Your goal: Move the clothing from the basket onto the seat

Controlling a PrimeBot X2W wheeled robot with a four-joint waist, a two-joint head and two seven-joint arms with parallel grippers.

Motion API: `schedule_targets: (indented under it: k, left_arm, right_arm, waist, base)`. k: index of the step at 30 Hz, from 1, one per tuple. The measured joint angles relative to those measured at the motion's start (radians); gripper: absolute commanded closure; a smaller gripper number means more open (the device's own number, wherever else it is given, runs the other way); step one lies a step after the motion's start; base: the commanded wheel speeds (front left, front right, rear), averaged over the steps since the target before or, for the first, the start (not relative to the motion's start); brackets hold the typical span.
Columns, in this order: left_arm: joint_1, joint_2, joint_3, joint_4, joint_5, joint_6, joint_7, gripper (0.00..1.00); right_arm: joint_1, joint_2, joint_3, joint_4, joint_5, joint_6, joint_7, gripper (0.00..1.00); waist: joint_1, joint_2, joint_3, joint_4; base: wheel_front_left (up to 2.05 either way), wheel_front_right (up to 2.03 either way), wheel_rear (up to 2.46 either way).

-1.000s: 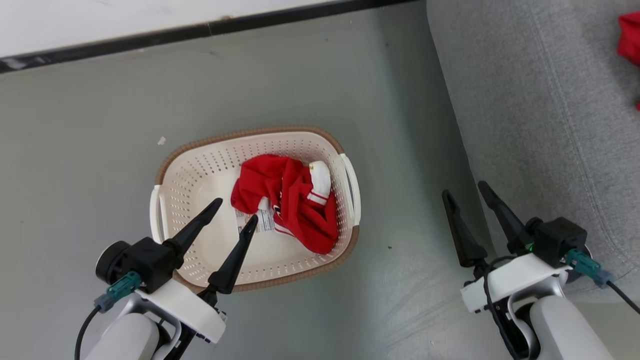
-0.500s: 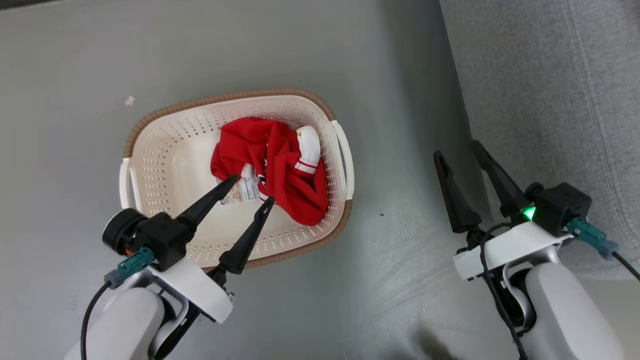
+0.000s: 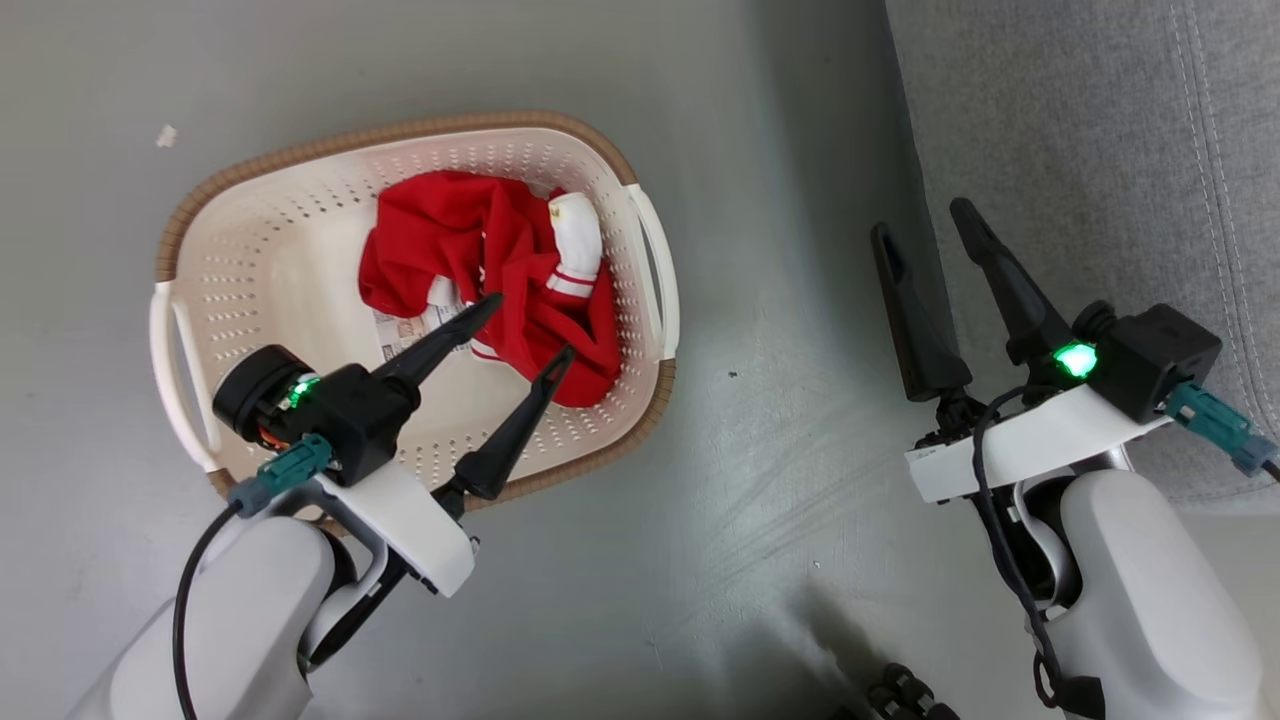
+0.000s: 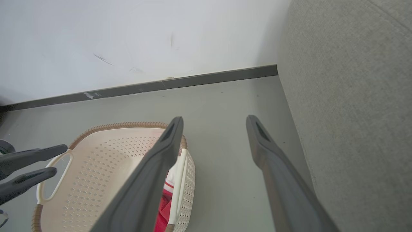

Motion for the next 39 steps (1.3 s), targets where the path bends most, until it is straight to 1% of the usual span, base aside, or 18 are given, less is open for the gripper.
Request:
schedule_targets:
  k: [7, 16, 39]
  left_arm:
    - [-0.024, 0.012, 0.006, 0.022, -0.002, 0.000, 0.036, 0.00]
    - [-0.064, 0.021, 0.026, 0.029, -0.011, 0.000, 0.071, 0.00]
    - [-0.150, 0.042, 0.055, 0.026, -0.020, 0.009, 0.171, 0.00]
  right_arm:
    - [-0.024, 0.000, 0.004, -0.034, 0.010, 0.000, 0.000, 0.00]
    - [-0.025, 0.000, 0.033, -0.050, 0.015, 0.000, -0.003, 0.00]
    - [-0.069, 0.000, 0.076, -0.084, 0.047, 0.000, -0.003, 0.00]
  waist:
    - [0.0000, 0.0000, 0.049, -0.030]
    - [0.0000, 0.0000, 0.109, -0.061]
    - [0.0000, 0.0000, 0.235, -0.120]
  base:
    - [0.00, 0.00, 0.00]
    - [0.00, 0.00, 0.00]
    - [0.00, 0.00, 0.00]
